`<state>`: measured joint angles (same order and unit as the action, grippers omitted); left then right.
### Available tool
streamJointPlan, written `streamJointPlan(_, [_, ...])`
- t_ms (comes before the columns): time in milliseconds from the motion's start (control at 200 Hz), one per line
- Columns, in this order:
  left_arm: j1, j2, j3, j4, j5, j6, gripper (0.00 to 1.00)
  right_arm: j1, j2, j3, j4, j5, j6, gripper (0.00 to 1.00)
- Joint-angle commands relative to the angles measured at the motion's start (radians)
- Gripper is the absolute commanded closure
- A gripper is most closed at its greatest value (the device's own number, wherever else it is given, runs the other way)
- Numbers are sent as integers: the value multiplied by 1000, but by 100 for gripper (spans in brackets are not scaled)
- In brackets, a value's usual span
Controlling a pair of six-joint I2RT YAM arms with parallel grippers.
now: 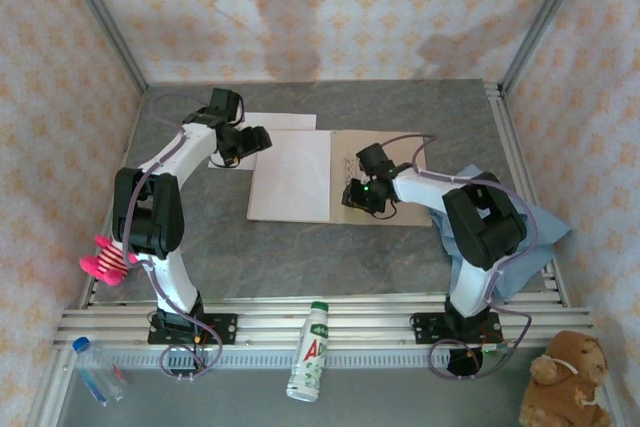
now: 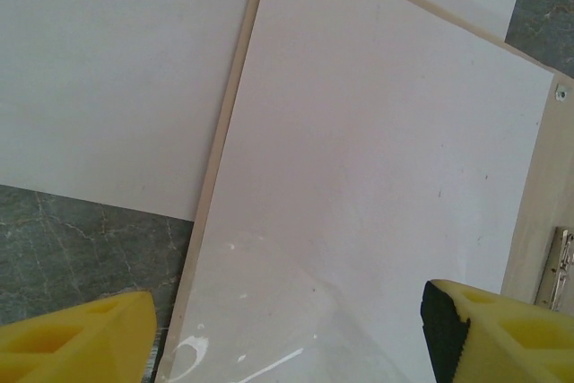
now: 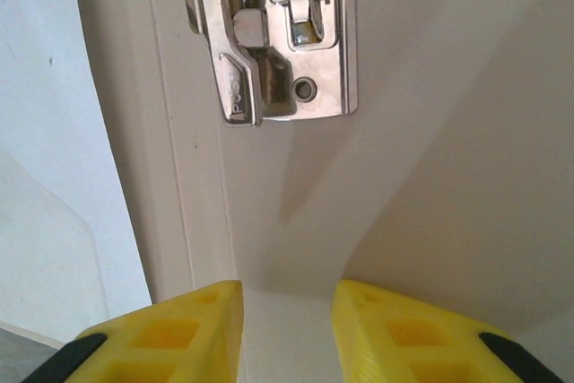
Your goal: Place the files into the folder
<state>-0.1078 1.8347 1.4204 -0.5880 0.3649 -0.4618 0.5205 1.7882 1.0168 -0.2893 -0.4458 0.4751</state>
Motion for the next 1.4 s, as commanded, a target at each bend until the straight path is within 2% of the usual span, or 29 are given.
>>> streamJointPlan(0, [-37, -57, 6, -44, -11, 20, 22, 19, -20, -68, -118, 51, -6, 66])
streamJointPlan(120, [-102, -87, 3, -52, -34, 11, 23, 28, -68, -101, -114, 23, -9, 66])
streamJointPlan(395, [-306, -150, -10, -68, -211, -50, 32, 17, -272, -52, -184, -11, -56, 65])
streamJointPlan(586, [-443, -145, 1, -57, -301, -119, 37, -101, -366, -63, -235, 42, -95, 65])
streamJointPlan(696, [-521, -96, 32, -55, -336, -163, 38, -193, -348, -101, -211, 41, -103, 66])
streamJointPlan(861, [-603, 21, 103, -68, -362, -218, 42, -262, -287, -166, -127, 41, -87, 68])
streamJointPlan(1126, [-696, 199, 225, -129, -419, -242, 55, -258, -204, -234, -45, 21, -57, 70])
streamJointPlan(1396, [-710, 270, 262, -169, -461, -261, 66, -174, -190, -238, -40, 22, -15, 71])
